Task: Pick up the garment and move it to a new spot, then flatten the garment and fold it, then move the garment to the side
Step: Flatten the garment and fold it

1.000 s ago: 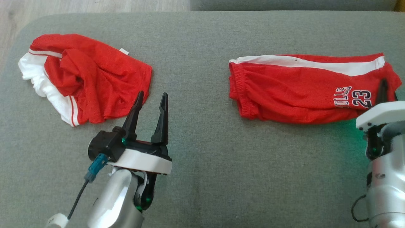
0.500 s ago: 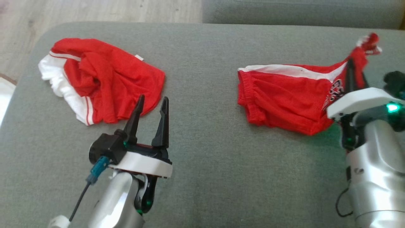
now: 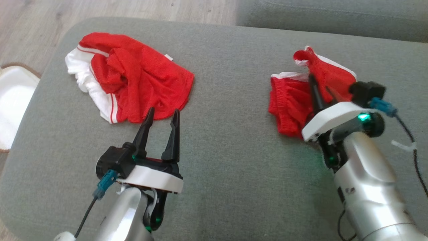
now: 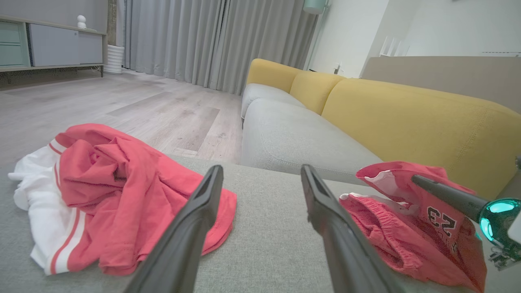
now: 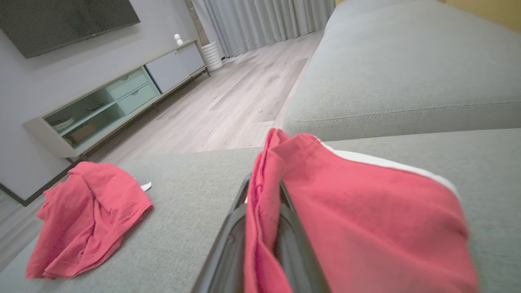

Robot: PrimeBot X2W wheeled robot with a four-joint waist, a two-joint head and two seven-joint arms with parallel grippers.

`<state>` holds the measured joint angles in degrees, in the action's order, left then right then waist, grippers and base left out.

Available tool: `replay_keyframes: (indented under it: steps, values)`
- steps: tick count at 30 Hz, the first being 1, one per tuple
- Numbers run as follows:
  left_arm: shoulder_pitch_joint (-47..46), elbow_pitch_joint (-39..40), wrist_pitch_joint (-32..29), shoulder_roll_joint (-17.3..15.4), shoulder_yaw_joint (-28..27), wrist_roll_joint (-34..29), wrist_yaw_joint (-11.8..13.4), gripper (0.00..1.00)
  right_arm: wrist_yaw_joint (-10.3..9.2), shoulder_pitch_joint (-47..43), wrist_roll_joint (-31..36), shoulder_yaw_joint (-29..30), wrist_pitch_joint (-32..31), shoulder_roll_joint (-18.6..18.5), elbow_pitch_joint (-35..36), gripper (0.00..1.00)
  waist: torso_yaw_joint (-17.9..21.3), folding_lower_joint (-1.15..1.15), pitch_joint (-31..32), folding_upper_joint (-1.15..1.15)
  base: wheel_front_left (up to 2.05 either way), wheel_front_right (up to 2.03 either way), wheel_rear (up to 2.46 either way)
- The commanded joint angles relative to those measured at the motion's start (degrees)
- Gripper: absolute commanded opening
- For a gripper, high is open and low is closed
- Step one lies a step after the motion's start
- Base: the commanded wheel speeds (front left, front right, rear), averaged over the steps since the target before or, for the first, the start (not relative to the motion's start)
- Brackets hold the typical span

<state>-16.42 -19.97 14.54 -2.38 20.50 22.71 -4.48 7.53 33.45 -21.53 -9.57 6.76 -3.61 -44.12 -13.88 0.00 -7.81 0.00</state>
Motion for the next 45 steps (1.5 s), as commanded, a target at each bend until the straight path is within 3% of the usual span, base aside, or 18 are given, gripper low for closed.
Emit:
replay_keyframes:
  steps: [1,17,18,25,29,37,41,45]
  values:
    - [-1.4,1.8,0.5,-0.5,-1.4,0.3,0.4,1.00,-0.04,2.3,-0.8,-2.0,0.9,0.7,1.3,0.00,-0.4,0.00,-0.3,0.00,0.00,0.00,0.00]
    - [-1.5,1.4,0.5,-0.5,-1.0,0.6,0.6,1.00,-0.04,3.9,-5.8,-16.0,3.4,0.7,-8.0,0.00,-1.5,0.00,-0.9,0.00,0.00,0.00,0.00]
    - [-1.4,1.4,0.5,-0.5,-1.1,0.5,0.6,1.00,-0.04,3.9,-5.2,-17.4,2.7,0.7,-9.1,0.99,-1.3,0.00,-0.8,0.00,0.00,0.00,0.00]
    - [-1.3,1.0,0.5,-0.5,-1.9,-0.2,0.6,1.00,-0.04,2.5,-9.2,-28.8,0.9,0.7,-6.5,1.00,1.3,0.00,0.4,0.00,0.00,0.00,0.00]
    - [-1.4,1.1,0.5,-0.6,-3.0,-0.6,0.5,1.00,-0.04,3.7,-9.0,-29.8,4.6,0.7,-5.7,1.00,3.6,0.00,1.4,0.00,0.00,0.00,0.00]
    - [-0.3,4.4,0.5,-0.6,-6.8,-1.7,1.1,1.00,-0.04,5.9,-0.3,-19.4,8.1,-2.2,-3.6,1.00,7.9,0.00,2.8,0.00,0.00,0.00,0.00]
    - [0.2,4.8,0.5,-0.6,-7.8,-2.4,0.9,1.00,-0.04,2.4,12.1,-7.0,8.2,-4.0,3.8,1.00,9.8,0.00,3.0,0.00,0.00,0.00,0.00]
    - [0.6,4.8,0.5,-0.6,-8.7,-3.1,0.7,1.00,-0.04,-4.4,21.4,2.8,8.2,-1.5,11.7,1.00,11.0,0.00,3.1,0.00,0.00,0.00,0.00]
